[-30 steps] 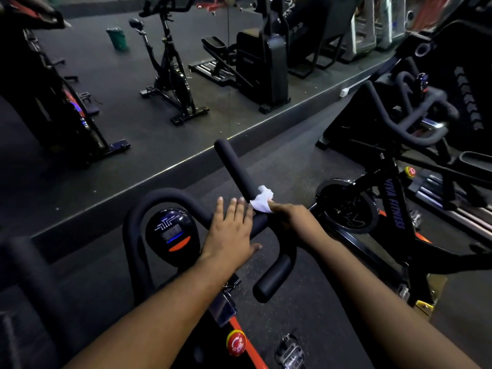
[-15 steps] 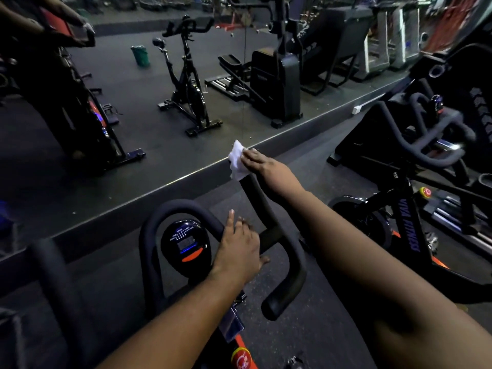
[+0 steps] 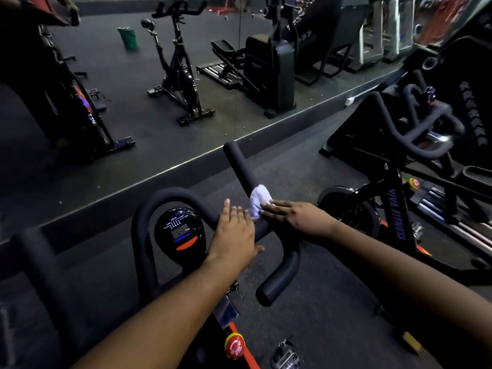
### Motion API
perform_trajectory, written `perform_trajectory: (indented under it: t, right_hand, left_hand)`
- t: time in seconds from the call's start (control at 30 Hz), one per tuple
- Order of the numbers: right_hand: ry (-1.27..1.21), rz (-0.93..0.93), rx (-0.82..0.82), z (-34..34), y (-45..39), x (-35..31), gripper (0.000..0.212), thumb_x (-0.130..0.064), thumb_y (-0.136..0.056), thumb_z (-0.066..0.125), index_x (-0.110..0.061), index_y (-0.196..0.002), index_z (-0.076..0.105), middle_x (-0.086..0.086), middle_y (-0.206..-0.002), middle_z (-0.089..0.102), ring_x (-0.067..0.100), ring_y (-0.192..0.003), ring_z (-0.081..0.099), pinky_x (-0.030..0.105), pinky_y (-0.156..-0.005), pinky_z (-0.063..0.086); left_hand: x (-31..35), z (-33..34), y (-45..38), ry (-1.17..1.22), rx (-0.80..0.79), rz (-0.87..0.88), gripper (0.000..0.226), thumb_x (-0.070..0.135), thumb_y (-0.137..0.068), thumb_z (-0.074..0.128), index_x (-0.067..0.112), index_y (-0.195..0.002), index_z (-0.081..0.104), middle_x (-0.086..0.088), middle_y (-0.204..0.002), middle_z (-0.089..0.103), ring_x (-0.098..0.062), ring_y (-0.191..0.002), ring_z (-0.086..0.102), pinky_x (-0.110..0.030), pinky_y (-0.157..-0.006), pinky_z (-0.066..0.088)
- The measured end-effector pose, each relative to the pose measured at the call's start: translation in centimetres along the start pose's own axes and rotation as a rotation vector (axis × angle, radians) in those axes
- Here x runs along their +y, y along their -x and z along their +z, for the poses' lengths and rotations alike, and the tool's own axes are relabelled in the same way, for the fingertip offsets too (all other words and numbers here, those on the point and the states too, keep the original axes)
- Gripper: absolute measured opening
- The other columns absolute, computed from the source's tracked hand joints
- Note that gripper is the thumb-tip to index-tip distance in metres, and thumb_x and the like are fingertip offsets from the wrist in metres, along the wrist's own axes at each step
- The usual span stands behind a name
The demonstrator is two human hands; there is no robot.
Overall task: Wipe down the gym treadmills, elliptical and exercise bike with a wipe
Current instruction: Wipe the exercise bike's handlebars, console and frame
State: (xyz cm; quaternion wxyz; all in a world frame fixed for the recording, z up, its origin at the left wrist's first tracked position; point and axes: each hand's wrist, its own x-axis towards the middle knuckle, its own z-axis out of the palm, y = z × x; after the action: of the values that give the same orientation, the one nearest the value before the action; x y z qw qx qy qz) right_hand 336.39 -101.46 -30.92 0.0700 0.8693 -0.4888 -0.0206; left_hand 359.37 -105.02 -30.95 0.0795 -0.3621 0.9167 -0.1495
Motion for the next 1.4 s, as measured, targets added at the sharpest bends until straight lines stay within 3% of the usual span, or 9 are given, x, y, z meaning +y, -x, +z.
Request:
perform_trajectory:
  t: [0.23, 0.33, 0.4, 0.47, 0.67, 0.97, 1.13, 1.23, 1.4]
  right_hand:
    - [-0.473, 0.484, 0.297, -2.7, -1.9, -0.3, 0.042, -0.009, -0.093, 0.054, -0.014, -0.133, 0.067, 0.006, -0.139, 0.063, 0.023, -0.125, 0.062, 0.031, -0.102, 0.051]
    - [-0.823, 0.840, 0.339, -4.5, -5.5, -0.9, 0.039, -0.028, -0.102, 0.055, -0.012, -0.136, 0.063, 0.014, -0.139, 0.062, 0.030, -0.128, 0.058, 0.012, -0.081, 0.050]
    - [-1.065, 0.932, 0.228, -3.7, -7.1, -1.4, 0.053, -0.047, -0.099, 0.056, -0.009, -0.137, 0.062, 0.020, -0.139, 0.059, 0.036, -0.129, 0.055, 0.018, -0.077, 0.049]
    - [-1.057, 0.957, 0.147, -3.3, -6.8, -2.9, 0.060, -0.056, -0.096, 0.056, -0.015, -0.140, 0.059, 0.015, -0.141, 0.059, 0.033, -0.130, 0.055, 0.026, -0.085, 0.044]
    - [-0.603, 0.677, 0.073, -0.6, -1.6, -5.3, 0.055, -0.022, -0.098, 0.060, -0.030, -0.151, 0.047, -0.006, -0.161, 0.037, 0.022, -0.138, 0.050, 0.036, -0.105, 0.045]
    - [-0.328, 0.703, -0.134, -1.7, 4.3, -10.5, 0.061, -0.013, -0.098, 0.050, -0.033, -0.154, 0.037, -0.007, -0.169, 0.016, 0.026, -0.132, 0.054, 0.035, -0.095, 0.046]
    - [-0.356, 0.718, 0.008, -4.7, 4.5, -10.5, 0.042, -0.014, -0.093, 0.056, -0.027, -0.133, 0.061, 0.002, -0.146, 0.057, 0.028, -0.124, 0.061, 0.039, -0.091, 0.049]
    - [-0.414, 0.782, 0.147, -5.7, 3.0, -9.0, 0.048, -0.016, -0.095, 0.057, -0.022, -0.143, 0.055, -0.003, -0.160, 0.040, 0.025, -0.137, 0.048, 0.041, -0.095, 0.047]
    - [-0.359, 0.777, -0.088, -1.5, 1.8, -10.0, 0.075, -0.013, -0.088, 0.064, -0.023, -0.156, 0.033, -0.002, -0.167, 0.024, 0.028, -0.134, 0.053, 0.038, -0.097, 0.048]
  left_hand:
    - [0.1, 0.2, -0.2, -0.017, 0.002, 0.012, 0.102, 0.076, -0.095, 0.035, -0.004, -0.157, 0.020, -0.025, -0.161, 0.032, -0.036, -0.152, 0.027, -0.063, -0.121, -0.010]
    - [0.0, 0.2, -0.2, -0.017, 0.000, 0.010, 0.100, 0.074, -0.096, 0.033, -0.004, -0.157, 0.020, -0.025, -0.162, 0.030, -0.036, -0.152, 0.025, -0.062, -0.120, -0.014]
    - [0.0, 0.2, -0.3, -0.012, -0.004, 0.005, 0.100, 0.074, -0.096, 0.032, -0.003, -0.157, 0.020, -0.024, -0.162, 0.029, -0.035, -0.153, 0.024, -0.062, -0.120, -0.016]
    - [0.1, 0.4, -0.3, -0.008, -0.005, 0.001, 0.100, 0.075, -0.095, 0.032, -0.002, -0.157, 0.020, -0.023, -0.162, 0.030, -0.034, -0.153, 0.024, -0.061, -0.120, -0.015]
    - [0.1, 0.5, -0.4, 0.012, 0.012, 0.006, 0.096, 0.077, -0.092, 0.038, 0.005, -0.155, 0.032, -0.019, -0.160, 0.036, -0.032, -0.151, 0.027, -0.061, -0.121, -0.013]
    - [0.1, 0.5, 0.0, -0.050, 0.019, 0.021, 0.100, 0.077, -0.094, 0.029, 0.003, -0.159, 0.018, -0.015, -0.165, 0.028, -0.028, -0.154, 0.023, -0.062, -0.123, -0.006]
    - [0.1, 0.7, 0.4, -0.045, 0.024, 0.066, 0.096, 0.073, -0.096, 0.034, 0.009, -0.162, 0.007, -0.010, -0.168, 0.020, -0.027, -0.156, 0.016, -0.061, -0.123, -0.003]
    - [0.2, 0.7, 0.6, -0.029, 0.031, 0.095, 0.092, 0.066, -0.098, 0.039, 0.011, -0.162, 0.004, -0.009, -0.169, 0.018, -0.025, -0.156, 0.016, -0.060, -0.124, -0.001]
    - [-0.1, 0.7, 1.0, 0.020, 0.028, 0.114, 0.088, 0.059, -0.099, 0.045, 0.014, -0.163, 0.005, -0.007, -0.170, 0.017, -0.024, -0.156, 0.014, -0.055, -0.125, 0.000]
